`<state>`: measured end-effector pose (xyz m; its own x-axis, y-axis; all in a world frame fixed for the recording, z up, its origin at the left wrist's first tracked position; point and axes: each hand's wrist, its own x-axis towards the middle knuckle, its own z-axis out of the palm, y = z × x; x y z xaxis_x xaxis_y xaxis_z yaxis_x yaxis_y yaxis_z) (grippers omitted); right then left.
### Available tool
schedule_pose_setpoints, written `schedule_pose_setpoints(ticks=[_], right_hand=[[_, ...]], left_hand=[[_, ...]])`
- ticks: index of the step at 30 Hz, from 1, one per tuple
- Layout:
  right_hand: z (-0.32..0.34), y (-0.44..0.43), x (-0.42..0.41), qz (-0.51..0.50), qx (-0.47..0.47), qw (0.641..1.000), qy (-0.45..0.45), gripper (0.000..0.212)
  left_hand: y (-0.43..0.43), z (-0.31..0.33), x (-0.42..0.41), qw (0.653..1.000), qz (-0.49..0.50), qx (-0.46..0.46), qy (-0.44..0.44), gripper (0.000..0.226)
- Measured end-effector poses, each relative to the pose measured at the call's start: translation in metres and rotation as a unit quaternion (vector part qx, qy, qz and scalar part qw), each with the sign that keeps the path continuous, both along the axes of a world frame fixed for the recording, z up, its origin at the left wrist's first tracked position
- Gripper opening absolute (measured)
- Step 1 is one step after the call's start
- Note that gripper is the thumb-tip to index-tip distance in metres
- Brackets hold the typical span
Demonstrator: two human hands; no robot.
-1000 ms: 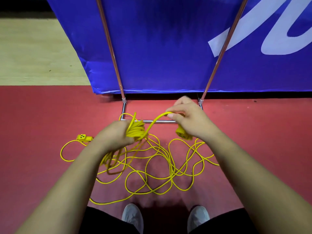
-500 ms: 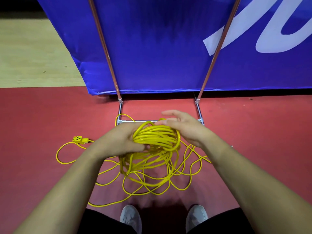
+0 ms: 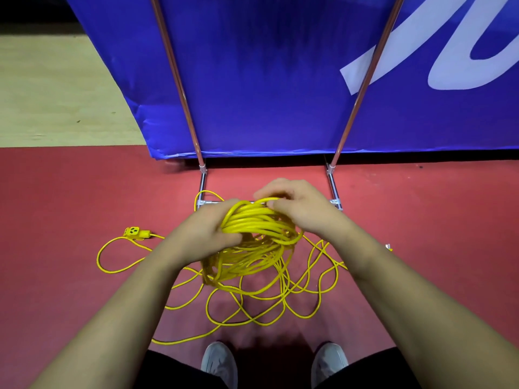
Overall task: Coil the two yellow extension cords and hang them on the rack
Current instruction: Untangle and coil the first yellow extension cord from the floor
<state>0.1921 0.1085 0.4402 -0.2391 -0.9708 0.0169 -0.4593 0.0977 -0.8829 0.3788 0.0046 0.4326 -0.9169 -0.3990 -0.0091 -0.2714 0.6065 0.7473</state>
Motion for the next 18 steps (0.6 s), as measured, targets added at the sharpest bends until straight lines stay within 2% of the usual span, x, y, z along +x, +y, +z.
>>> schedule_pose_setpoints(ticks=[3, 5, 8, 10, 12, 13, 14, 17, 18], right_hand=[[-0.007, 0.002, 0.001, -0.208, -0.098, 0.973, 0.033, 0.019], [-0.012, 0.006, 0.007, -0.256, -0.110, 0.960, 0.020, 0.010], [-0.025, 0.010, 0.024, -0.130, -0.010, 0.992, -0.002, 0.011], [-0.036, 0.009, 0.035, -0.059, 0.045, 0.997, -0.007, 0.034], [-0.044, 0.006, 0.043, -0.040, 0.044, 0.997, -0.049, 0.056], [-0.048, 0.004, 0.046, -0.038, 0.038, 0.997, -0.058, 0.058], [-0.052, 0.002, 0.049, -0.037, 0.038, 0.996, -0.068, 0.052], [-0.054, -0.002, 0.057, -0.027, 0.061, 0.988, -0.140, 0.016], [-0.052, -0.002, 0.057, -0.029, 0.067, 0.985, -0.155, 0.015]], left_hand=[[-0.004, -0.001, -0.003, 0.994, 0.084, 0.052, 0.036, 0.021], [-0.005, 0.000, -0.006, 0.984, 0.136, 0.094, 0.059, 0.018], [-0.004, 0.002, -0.010, 0.968, 0.191, 0.141, 0.080, 0.016], [-0.003, 0.004, -0.012, 0.961, 0.190, 0.176, 0.097, 0.015], [0.000, 0.008, -0.013, 0.948, 0.191, 0.226, 0.120, 0.013], [0.002, 0.009, -0.013, 0.944, 0.191, 0.238, 0.129, 0.014], [0.003, 0.010, -0.012, 0.941, 0.192, 0.244, 0.132, 0.014], [0.004, 0.007, -0.011, 0.941, 0.185, 0.258, 0.119, 0.010], [0.003, 0.007, -0.011, 0.944, 0.179, 0.252, 0.112, 0.008]])
